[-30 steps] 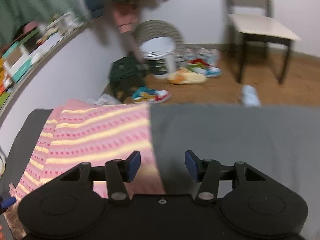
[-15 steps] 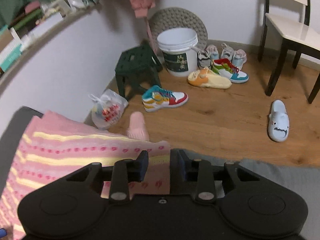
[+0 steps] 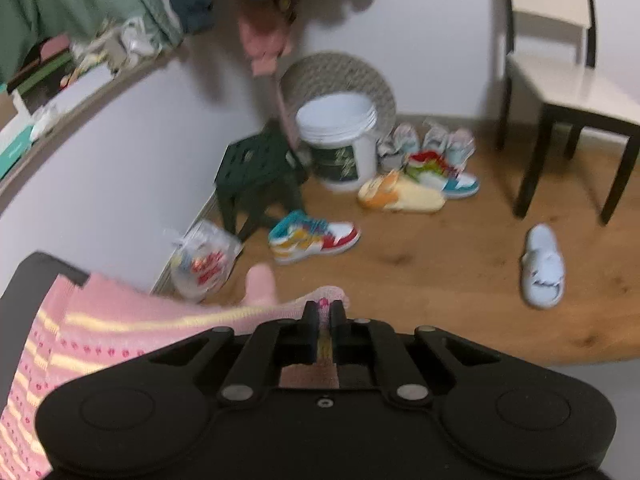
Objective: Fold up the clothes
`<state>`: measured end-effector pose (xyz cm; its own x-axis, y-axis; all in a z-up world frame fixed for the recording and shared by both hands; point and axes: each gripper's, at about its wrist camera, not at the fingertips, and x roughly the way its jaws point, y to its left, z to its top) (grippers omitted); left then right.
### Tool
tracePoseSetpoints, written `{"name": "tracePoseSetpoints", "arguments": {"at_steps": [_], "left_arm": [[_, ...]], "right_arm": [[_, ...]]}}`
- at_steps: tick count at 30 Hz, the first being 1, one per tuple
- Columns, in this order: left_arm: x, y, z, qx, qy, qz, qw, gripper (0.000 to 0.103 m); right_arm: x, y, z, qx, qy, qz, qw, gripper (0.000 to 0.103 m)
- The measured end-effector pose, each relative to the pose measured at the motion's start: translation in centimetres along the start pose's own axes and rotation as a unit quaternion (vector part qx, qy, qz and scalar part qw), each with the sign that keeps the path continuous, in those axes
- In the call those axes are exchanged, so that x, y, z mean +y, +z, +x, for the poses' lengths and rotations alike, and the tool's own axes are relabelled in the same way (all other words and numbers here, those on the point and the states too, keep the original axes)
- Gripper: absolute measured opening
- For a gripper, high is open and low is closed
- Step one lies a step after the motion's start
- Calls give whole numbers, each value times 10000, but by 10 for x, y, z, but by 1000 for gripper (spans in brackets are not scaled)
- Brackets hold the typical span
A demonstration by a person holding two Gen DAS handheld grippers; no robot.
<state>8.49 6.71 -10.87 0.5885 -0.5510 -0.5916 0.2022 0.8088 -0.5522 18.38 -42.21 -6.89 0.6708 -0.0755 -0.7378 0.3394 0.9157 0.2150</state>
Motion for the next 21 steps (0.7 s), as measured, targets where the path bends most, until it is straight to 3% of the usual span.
{"name": "tracePoseSetpoints", "arguments": {"at_steps": [5, 7, 9, 12, 14, 15, 18, 20, 21], "left_arm": [[0, 3, -10, -309, 418, 141, 9985, 86], [5, 6, -13, -457, 644, 114, 9968, 86], [14, 10, -15, -591, 852, -108, 9946, 86], [30, 13, -19, -745, 1073, -553, 9899, 86], [39, 14, -21, -813, 1266, -761, 9857, 86], [42, 14, -21, -784, 1337, -828, 9844, 86], [44, 12, -13, -547, 1323, -907, 9855, 86], [38, 9, -9, -439, 1174, -799, 9889, 86], [34, 8, -7, -405, 1128, -701, 9903, 86]], "right_arm": [[-25, -2, -12, -259, -540, 252, 9979, 6], [-33, -7, -3, -162, -929, 415, 9947, 6], [-41, -17, 8, 18, -1275, 558, 9903, 6], [-26, -12, 4, 12, -1464, 386, 9885, 8], [-17, -9, 2, 7, -1589, 270, 9869, 18], [-12, -8, 0, 4, -1651, 212, 9860, 32], [3, -3, -4, -3, -1836, 38, 9830, 36], [43, 7, -13, -130, -1474, -355, 9884, 40], [67, 11, -16, -155, -1249, -512, 9907, 47]]}}
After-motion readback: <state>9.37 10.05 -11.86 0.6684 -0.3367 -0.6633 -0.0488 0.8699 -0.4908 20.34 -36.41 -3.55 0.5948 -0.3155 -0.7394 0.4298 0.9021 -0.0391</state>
